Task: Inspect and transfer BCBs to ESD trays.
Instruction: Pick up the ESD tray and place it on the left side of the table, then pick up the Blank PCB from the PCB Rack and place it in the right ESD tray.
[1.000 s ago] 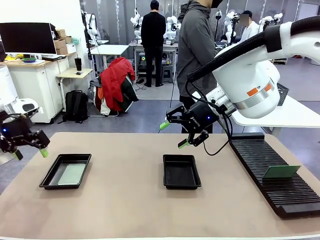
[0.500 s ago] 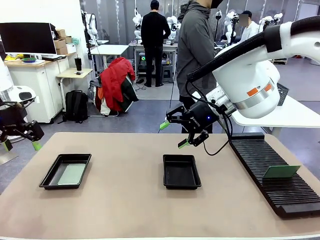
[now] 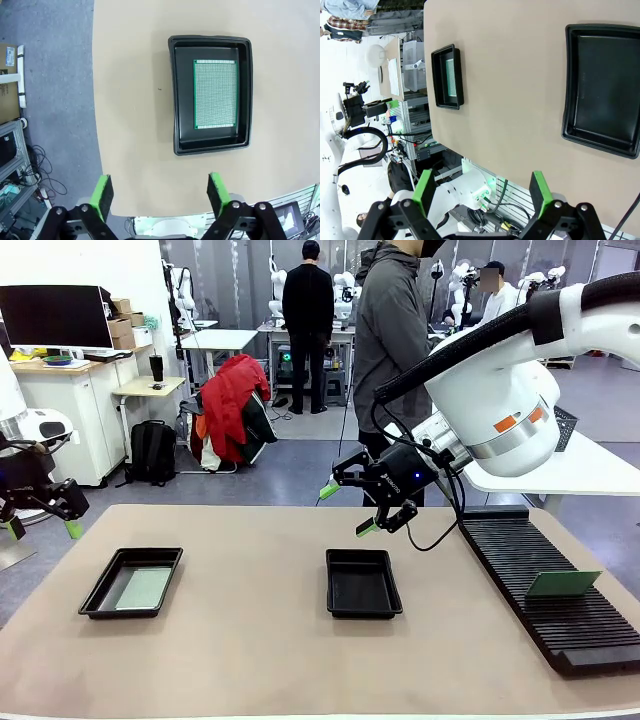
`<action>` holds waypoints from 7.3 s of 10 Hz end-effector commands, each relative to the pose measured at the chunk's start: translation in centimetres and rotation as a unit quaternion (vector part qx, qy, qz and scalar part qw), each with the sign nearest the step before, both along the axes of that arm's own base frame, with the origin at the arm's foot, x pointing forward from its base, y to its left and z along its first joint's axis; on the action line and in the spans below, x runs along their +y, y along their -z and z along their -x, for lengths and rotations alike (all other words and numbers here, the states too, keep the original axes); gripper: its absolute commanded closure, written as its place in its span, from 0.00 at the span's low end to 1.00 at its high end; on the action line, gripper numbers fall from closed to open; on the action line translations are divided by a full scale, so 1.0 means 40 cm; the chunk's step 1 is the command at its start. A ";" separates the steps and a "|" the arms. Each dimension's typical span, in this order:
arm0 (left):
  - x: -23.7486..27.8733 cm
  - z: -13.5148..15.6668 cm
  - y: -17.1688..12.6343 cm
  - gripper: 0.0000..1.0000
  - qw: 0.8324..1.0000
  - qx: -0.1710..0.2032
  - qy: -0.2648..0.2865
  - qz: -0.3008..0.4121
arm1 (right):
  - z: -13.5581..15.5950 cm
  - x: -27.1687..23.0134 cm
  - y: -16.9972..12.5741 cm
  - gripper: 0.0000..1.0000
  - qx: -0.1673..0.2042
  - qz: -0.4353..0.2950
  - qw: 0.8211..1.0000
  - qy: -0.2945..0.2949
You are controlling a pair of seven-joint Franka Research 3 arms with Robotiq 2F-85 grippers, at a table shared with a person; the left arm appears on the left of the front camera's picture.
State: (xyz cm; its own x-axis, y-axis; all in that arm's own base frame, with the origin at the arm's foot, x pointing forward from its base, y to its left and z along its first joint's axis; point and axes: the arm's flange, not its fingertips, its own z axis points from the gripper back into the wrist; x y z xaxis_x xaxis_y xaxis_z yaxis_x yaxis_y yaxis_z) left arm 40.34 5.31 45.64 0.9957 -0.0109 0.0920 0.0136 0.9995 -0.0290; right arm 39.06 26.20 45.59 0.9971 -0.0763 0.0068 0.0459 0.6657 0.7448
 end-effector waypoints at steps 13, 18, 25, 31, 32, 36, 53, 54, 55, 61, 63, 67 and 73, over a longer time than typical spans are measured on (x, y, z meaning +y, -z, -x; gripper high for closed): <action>0.003 0.002 0.005 0.00 1.000 0.000 0.003 0.000 | -0.001 0.001 0.000 0.00 0.002 0.002 1.000 0.001; 0.003 0.002 0.005 0.00 1.000 0.000 0.003 0.000 | -0.001 0.001 0.000 0.00 0.002 0.002 1.000 0.001; 0.003 0.002 0.005 0.00 1.000 0.000 0.003 0.000 | 0.115 -0.225 -0.226 0.00 -0.127 0.139 0.968 -0.169; 0.003 0.002 0.005 0.00 1.000 0.000 0.003 0.000 | 0.193 -0.543 -0.457 0.00 -0.244 0.240 0.837 -0.426; 0.003 0.002 0.005 0.00 1.000 0.000 0.003 0.000 | 0.201 -0.585 -0.475 0.00 -0.255 0.248 0.808 -0.471; 0.003 0.002 0.005 0.00 1.000 0.000 0.003 0.000 | 0.245 -0.712 -0.508 0.00 -0.299 0.303 0.666 -0.613; 0.003 0.002 0.005 0.00 1.000 0.000 0.003 0.000 | 0.243 -0.788 -0.457 0.00 -0.335 0.287 0.570 -0.693; 0.003 0.002 0.005 0.00 1.000 0.000 0.003 0.000 | 0.232 -0.777 -0.424 0.00 -0.339 0.299 0.561 -0.693; 0.003 0.002 0.005 0.00 1.000 0.000 0.003 0.000 | 0.223 -0.772 -0.395 0.00 -0.344 0.302 0.556 -0.694; 0.003 0.002 0.005 0.00 1.000 0.000 0.003 0.000 | 0.157 -0.765 -0.155 0.00 -0.375 0.310 0.538 -0.688; 0.003 0.002 0.005 0.00 1.000 0.000 0.003 0.000 | 0.132 -0.763 -0.086 0.00 -0.381 0.333 0.532 -0.679; 0.003 0.002 0.005 0.00 1.000 0.000 0.003 0.000 | 0.073 -0.763 0.005 0.00 -0.377 0.338 0.542 -0.671; 0.003 0.002 0.005 0.00 1.000 0.000 0.003 0.000 | 0.017 -0.783 0.132 0.00 -0.359 0.344 0.559 -0.664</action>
State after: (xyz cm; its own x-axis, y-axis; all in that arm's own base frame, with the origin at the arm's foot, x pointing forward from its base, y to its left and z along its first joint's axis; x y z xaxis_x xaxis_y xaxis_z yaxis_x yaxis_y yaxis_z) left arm 40.35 5.34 45.61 0.9958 -0.0104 0.0914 0.0132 0.9995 -0.0295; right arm 38.92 -4.71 42.01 -0.1053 0.9944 0.0091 -0.9780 -0.1019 -0.1821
